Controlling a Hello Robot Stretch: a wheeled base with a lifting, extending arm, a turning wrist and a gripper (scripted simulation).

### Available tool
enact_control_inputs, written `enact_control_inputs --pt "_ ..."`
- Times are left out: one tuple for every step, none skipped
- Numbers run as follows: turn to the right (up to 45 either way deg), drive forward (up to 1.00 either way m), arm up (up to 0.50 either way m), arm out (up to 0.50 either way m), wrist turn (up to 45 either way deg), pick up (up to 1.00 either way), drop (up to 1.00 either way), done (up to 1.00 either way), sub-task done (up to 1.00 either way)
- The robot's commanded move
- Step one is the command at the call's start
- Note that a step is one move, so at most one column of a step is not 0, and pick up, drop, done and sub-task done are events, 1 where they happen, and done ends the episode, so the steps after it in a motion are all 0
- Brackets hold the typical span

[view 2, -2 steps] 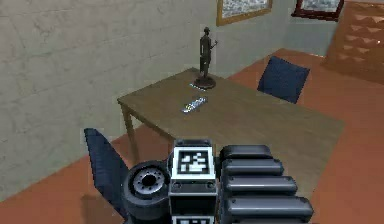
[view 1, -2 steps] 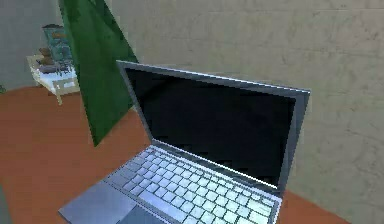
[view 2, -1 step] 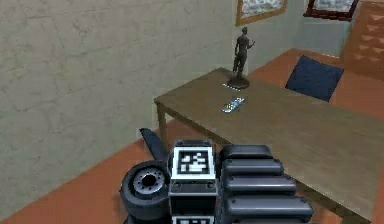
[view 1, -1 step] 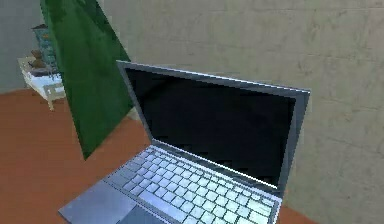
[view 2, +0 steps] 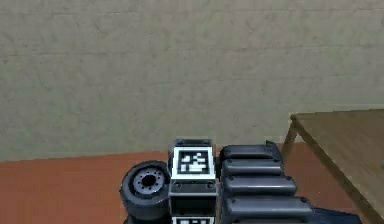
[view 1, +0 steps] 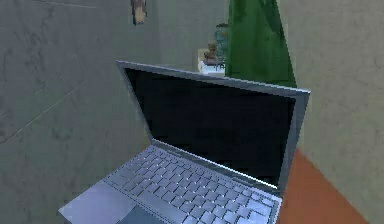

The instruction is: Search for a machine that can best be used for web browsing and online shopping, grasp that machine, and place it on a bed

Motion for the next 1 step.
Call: enact_control_inputs --pt "0.0 1.00 0.00 0.00 0.0 0.00 0.00 0.00 0.00"
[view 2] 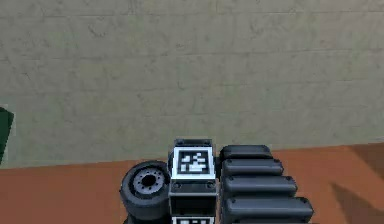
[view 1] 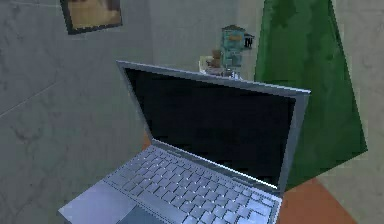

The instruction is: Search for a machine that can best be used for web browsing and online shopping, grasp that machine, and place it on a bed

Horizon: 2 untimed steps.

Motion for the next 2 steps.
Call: enact_control_inputs --pt "0.0 1.00 0.00 0.00 0.0 0.00 0.00 0.00 0.00" --pt "0.0 1.00 0.00 0.00 0.0 0.00 0.00 0.00 0.00"
